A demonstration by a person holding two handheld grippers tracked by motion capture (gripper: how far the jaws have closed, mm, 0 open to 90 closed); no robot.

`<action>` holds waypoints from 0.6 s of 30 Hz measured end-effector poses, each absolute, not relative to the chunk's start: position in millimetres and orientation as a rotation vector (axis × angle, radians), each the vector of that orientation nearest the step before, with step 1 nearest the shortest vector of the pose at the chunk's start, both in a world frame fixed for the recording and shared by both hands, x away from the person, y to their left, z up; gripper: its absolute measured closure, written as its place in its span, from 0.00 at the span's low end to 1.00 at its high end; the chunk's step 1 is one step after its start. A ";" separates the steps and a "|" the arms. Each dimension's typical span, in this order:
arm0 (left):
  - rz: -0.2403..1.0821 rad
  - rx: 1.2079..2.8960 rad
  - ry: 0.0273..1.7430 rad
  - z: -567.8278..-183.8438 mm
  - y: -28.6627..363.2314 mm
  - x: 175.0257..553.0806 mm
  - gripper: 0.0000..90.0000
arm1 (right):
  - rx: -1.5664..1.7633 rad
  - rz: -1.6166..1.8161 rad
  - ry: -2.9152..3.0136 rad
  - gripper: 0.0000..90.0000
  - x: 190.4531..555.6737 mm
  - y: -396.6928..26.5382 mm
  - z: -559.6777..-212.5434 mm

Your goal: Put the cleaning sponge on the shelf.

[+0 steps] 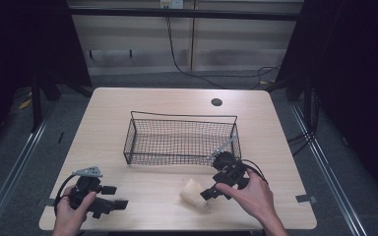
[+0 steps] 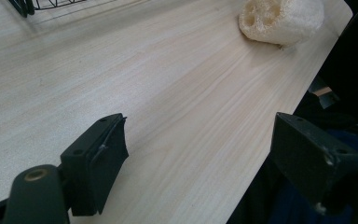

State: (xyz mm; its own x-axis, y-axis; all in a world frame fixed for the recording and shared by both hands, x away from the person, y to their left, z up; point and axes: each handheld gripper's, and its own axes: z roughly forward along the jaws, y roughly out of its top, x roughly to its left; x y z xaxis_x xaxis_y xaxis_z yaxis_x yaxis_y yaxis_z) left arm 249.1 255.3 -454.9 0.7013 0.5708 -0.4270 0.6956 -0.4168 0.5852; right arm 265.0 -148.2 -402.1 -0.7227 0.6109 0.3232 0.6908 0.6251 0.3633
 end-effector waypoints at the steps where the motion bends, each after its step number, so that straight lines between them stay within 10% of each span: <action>1: -0.206 2.134 0.961 -454.8 255.3 249.1 0.20 | -1.090 -0.699 -2.669 0.22 265.3 -146.8 -402.0; 18: -0.207 2.134 0.960 -454.8 255.1 249.1 0.20 | -1.032 -0.491 -2.691 0.22 279.3 -124.0 -414.5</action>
State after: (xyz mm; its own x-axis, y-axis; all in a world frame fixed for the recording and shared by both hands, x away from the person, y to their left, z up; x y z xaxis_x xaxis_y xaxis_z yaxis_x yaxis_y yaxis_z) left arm 249.1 255.1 -454.8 0.7026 0.5691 -0.4273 0.6946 -0.4179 0.5855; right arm 279.3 -124.0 -414.5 -0.7301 0.6058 0.3163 0.6784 0.6981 0.2290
